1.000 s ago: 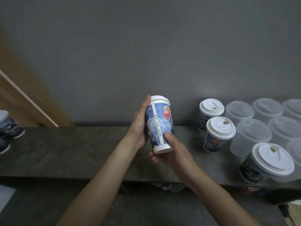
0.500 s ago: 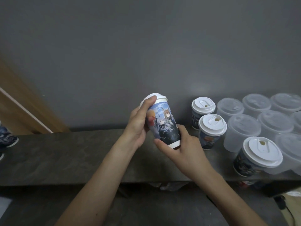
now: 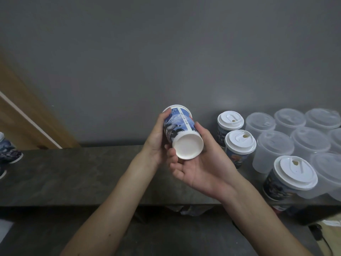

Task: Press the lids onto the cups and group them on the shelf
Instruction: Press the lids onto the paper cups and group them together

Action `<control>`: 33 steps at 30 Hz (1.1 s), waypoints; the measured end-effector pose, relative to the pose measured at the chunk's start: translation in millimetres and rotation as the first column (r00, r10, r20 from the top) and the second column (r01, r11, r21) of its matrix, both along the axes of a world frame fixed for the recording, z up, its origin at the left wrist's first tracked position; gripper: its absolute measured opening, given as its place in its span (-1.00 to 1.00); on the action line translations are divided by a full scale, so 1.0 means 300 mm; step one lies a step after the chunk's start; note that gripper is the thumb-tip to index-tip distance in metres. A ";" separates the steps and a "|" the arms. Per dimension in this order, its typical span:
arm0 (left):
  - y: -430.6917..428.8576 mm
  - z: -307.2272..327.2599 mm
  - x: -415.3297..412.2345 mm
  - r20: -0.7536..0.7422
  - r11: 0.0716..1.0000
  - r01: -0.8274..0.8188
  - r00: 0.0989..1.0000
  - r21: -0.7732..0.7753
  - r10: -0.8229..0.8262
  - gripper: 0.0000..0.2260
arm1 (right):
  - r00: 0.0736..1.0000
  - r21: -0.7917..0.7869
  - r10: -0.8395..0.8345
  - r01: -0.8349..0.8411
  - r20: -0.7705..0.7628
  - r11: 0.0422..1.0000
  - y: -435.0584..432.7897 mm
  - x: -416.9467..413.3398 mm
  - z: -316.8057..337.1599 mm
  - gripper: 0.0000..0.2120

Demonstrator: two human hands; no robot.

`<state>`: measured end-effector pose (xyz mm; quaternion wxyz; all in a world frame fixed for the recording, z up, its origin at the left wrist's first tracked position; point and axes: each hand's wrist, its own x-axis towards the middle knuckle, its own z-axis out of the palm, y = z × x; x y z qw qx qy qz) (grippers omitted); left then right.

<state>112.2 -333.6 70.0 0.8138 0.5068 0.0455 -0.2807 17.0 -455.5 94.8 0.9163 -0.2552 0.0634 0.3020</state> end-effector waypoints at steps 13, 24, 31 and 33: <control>0.033 0.009 0.011 0.246 0.998 -0.070 0.967 -0.006 0.070 -0.51 | 0.994 -0.177 -0.061 0.075 0.086 0.981 -0.024 0.023 -0.093 -0.43; 0.010 -0.003 0.007 0.302 0.998 -0.068 0.951 0.017 0.060 -0.50 | 0.996 -0.118 -0.065 0.072 0.065 0.990 -0.033 0.021 -0.113 -0.37; -0.031 -0.008 -0.016 -0.031 0.991 -0.029 0.999 0.129 0.033 -0.63 | 1.000 0.053 0.003 -0.003 0.003 0.999 -0.027 0.021 -0.049 -0.37; -0.028 -0.003 -0.013 -0.006 0.986 -0.044 0.999 0.163 0.046 -0.62 | 0.999 0.001 0.020 -0.020 0.027 1.000 -0.035 0.022 -0.058 -0.35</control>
